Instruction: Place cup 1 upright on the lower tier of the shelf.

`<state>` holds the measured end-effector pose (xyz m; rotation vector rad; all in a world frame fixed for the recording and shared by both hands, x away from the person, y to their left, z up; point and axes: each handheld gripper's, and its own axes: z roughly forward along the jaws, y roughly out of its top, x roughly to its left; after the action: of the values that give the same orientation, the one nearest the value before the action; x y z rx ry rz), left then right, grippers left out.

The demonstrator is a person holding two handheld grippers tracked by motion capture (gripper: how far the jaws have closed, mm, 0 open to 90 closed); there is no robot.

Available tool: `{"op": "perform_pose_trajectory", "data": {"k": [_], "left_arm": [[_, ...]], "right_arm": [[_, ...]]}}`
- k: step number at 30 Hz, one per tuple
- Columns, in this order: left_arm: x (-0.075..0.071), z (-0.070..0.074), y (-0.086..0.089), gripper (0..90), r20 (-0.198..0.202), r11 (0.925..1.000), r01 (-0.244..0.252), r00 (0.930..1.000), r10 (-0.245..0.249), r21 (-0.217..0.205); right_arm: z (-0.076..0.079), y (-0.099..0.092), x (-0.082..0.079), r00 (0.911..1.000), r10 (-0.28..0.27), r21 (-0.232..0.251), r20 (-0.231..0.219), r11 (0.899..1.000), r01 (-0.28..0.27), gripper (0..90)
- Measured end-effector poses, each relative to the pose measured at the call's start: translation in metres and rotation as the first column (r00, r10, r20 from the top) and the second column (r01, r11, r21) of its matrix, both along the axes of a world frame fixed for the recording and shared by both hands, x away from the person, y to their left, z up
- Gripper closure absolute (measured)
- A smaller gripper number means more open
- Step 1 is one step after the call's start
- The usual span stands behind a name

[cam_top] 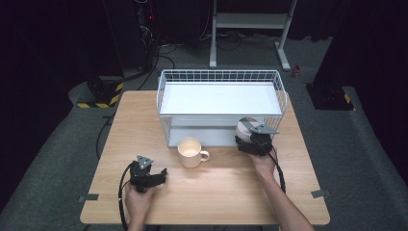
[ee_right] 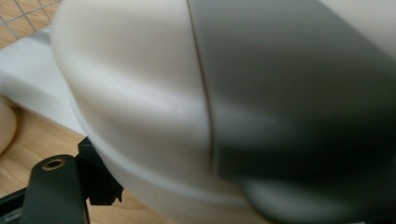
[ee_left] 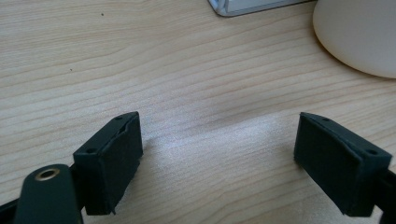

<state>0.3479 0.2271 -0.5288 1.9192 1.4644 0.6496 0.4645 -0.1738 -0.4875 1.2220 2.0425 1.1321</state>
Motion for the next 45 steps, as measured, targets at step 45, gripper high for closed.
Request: {"op": "perform_pose_trajectory", "data": {"k": [45], "left_arm": [[0.000, 0.000, 0.000, 15.8, -0.001, 1.0000, -0.001, 1.0000, 0.001, -0.001]], "right_arm": [[-0.002, -0.006, -0.014, 0.9974, -0.051, -0.056, -0.051, 0.997, 0.048, 24.0]]}}
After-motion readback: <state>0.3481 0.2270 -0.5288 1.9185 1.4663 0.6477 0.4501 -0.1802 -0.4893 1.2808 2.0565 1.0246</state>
